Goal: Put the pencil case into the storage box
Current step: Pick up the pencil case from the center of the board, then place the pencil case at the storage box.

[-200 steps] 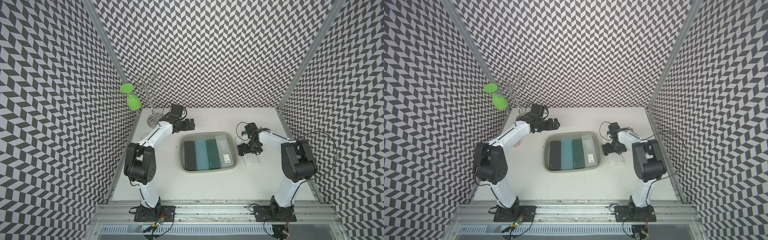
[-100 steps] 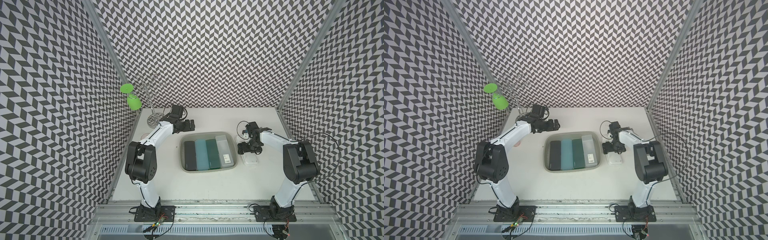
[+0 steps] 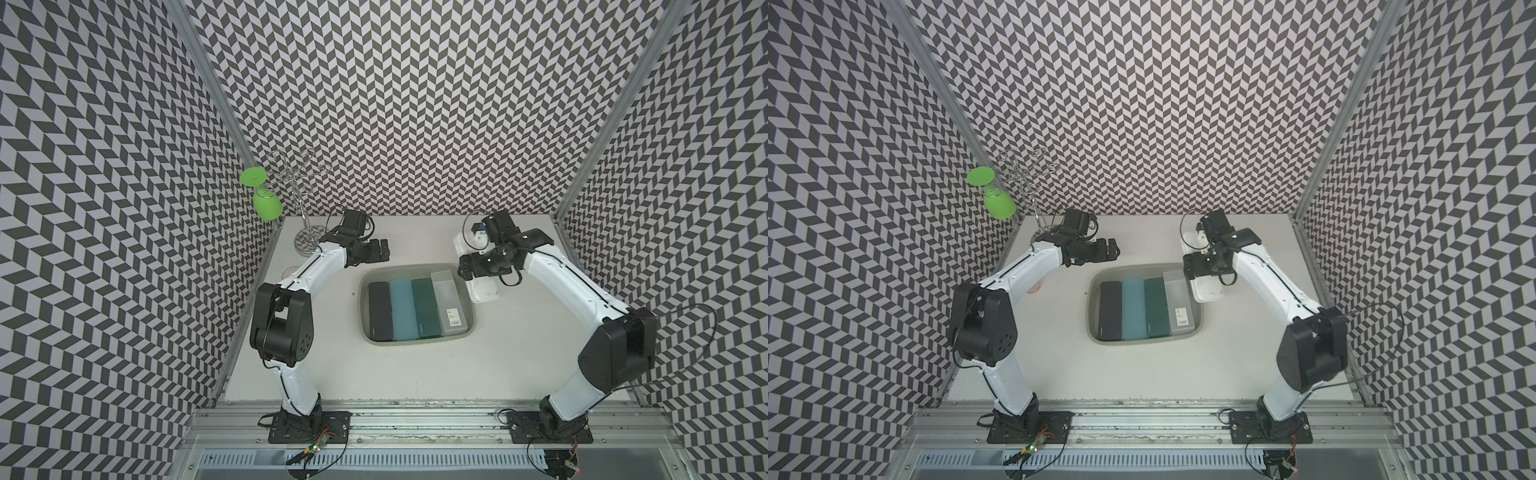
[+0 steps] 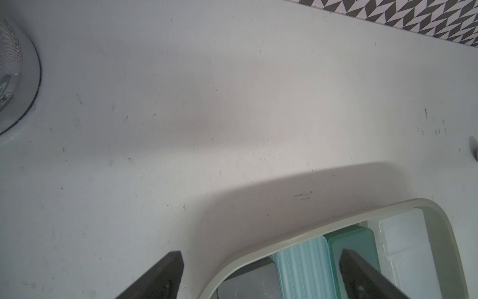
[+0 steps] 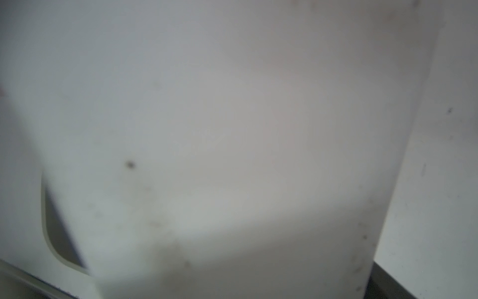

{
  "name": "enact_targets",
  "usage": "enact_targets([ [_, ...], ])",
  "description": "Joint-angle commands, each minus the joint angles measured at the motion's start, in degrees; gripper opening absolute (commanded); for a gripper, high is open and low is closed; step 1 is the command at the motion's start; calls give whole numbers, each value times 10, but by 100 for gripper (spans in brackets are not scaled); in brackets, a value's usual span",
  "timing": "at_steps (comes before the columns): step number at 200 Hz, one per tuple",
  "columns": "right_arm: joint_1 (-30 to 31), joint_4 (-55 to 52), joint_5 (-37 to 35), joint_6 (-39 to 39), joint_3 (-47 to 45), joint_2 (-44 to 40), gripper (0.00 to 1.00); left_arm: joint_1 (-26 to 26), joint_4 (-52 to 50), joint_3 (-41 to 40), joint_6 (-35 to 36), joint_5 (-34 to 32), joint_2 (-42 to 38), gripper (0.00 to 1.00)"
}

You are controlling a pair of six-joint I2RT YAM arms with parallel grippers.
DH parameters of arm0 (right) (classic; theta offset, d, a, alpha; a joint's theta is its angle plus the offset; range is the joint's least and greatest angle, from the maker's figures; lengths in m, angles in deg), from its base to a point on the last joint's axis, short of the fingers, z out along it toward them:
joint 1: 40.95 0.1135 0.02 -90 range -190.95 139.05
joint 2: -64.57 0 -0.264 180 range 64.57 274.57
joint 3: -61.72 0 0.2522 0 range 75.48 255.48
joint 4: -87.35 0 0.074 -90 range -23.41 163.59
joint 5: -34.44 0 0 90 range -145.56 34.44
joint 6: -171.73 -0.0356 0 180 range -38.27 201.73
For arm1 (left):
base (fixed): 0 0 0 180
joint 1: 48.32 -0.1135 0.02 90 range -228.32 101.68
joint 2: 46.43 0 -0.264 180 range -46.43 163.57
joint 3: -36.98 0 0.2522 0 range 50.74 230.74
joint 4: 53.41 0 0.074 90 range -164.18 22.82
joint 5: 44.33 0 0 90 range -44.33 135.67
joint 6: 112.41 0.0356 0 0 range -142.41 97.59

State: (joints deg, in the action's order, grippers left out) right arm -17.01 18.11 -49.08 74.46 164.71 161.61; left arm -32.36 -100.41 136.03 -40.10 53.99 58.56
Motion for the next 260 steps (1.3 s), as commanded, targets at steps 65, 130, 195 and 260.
enact_targets([
  [65,129,89,46,-212,39,122,81,-31,12,-21,26,-3,-26,100],
  [130,151,54,34,-214,91,206,100,-49,22,-39,28,8,-32,100],
  [195,153,37,12,-196,114,206,100,-50,37,-41,17,24,-27,99],
  [260,152,112,39,-176,32,179,100,10,72,-73,-93,119,-51,99],
])
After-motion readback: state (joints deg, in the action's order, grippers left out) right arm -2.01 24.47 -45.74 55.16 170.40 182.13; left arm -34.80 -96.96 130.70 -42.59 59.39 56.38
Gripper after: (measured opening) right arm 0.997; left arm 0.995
